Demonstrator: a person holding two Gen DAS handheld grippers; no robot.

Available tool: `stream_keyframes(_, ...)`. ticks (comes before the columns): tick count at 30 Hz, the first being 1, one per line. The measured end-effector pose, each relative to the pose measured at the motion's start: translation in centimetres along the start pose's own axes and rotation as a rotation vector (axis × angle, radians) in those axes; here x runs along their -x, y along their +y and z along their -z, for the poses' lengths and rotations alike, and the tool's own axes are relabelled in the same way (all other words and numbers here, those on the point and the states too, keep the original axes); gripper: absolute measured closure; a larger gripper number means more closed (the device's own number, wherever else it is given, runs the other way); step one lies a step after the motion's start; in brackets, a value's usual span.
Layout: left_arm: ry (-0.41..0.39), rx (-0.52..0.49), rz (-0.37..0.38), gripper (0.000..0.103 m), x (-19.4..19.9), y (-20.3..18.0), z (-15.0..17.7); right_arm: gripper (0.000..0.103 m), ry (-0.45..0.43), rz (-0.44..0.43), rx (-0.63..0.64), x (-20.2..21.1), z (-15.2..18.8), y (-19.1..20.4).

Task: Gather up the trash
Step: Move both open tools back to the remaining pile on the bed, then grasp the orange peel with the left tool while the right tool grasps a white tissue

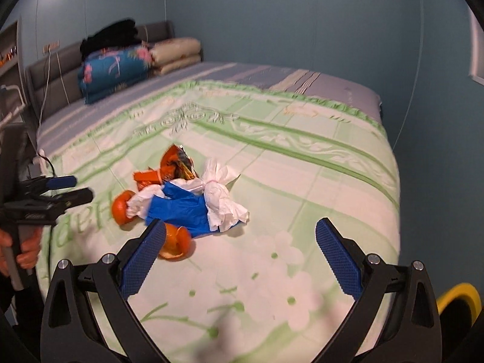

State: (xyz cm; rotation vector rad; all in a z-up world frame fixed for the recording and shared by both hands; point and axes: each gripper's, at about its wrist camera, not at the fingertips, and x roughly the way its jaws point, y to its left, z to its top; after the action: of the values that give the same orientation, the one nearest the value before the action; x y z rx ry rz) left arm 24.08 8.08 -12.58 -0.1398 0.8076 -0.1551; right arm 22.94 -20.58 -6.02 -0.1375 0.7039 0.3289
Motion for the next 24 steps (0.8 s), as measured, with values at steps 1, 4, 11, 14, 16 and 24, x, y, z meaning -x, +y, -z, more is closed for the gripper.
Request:
stream_keyframes(1,0.011,0.001,0.005,0.008,-0.5,0.2,0.3,0.008,0.013,-0.002,0.008,-0.8,-0.1,0.0)
stream_keyframes(4,0.036,0.007,0.009,0.008,-1.9,0.6,0.7,0.008,0.085,-0.026,0.011,-4.4,-0.9,0.0)
stream_keyframes(11,0.093,0.018,0.032,0.008,-4.8,1.0,1.2,0.008,0.177,-0.056,0.006,-10.5,-3.2,0.6)
stream_keyframes(14,0.099,0.011,0.030,0.008,-5.5,0.9,1.1,0.008,0.228,-0.051,0.016,-12.8,-3.8,0.9)
stream_keyframes(16,0.105,0.014,0.034,0.008,-5.8,1.0,1.0,0.009,0.261,-0.044,0.008,-14.1,-4.0,0.6)
stream_keyframes(24,0.118,0.022,0.051,0.008,-7.2,1.6,0.7,0.009,0.331,-0.037,0.007,-16.7,-3.9,0.2)
